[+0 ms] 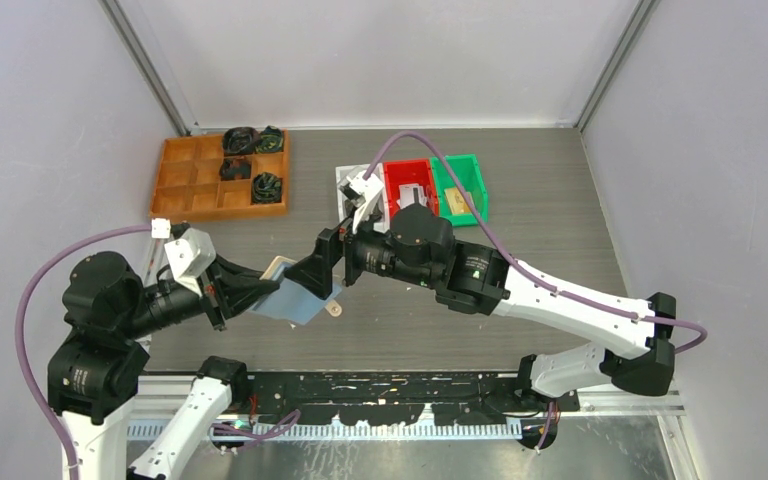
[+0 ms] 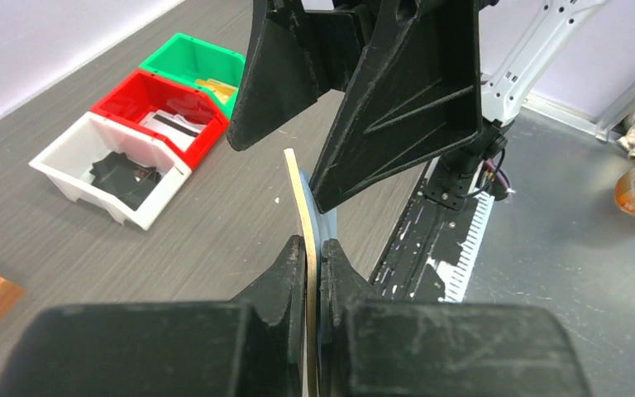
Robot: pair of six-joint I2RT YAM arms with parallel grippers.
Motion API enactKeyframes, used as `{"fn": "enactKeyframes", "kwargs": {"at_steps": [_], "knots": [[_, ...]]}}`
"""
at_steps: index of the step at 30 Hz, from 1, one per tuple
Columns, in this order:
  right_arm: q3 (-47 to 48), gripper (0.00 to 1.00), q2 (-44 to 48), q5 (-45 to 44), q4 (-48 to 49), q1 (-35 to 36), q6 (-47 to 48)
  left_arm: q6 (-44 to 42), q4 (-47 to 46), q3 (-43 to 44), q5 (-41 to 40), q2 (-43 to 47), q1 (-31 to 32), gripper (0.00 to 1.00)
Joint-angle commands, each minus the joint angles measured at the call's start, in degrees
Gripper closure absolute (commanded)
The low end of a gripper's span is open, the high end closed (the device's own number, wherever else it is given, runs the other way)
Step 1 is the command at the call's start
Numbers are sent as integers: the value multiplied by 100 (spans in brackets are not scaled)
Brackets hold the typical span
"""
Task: Take the credit cards out of the card holder
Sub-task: Remove the credit card from the card holder.
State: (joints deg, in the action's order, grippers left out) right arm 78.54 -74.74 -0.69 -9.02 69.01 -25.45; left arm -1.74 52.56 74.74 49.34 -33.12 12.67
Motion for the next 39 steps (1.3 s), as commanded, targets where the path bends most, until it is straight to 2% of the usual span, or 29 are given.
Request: {"fn": "enactKeyframes", "kwargs": {"at_steps": [1, 12, 19, 25, 29, 33, 39], "knots": [[-11, 8, 111, -435, 218, -2, 60, 740, -523, 135, 500, -13, 26, 100], [-707, 10, 729, -344, -44, -3, 111, 2225, -1299, 143, 715, -175, 28, 100], [-934, 10, 1379, -31, -336, -3, 180, 2539, -1524, 111, 705, -265, 26, 100], [-1136, 9, 2147, 813, -651, -4, 234, 2632, -1495, 158, 742, -301, 25, 100], [-1041, 8, 2458, 716, -847, -3, 369, 2866, -1567, 120, 784, -320, 30, 100], [-665, 5, 2221, 712, -700, -2, 365, 3387, -1881, -52, 984, -384, 31, 100], [-197, 4, 1358, 1290, -368, -8, 124, 3826, -2217, -125, 1114, -419, 25, 100]]}}
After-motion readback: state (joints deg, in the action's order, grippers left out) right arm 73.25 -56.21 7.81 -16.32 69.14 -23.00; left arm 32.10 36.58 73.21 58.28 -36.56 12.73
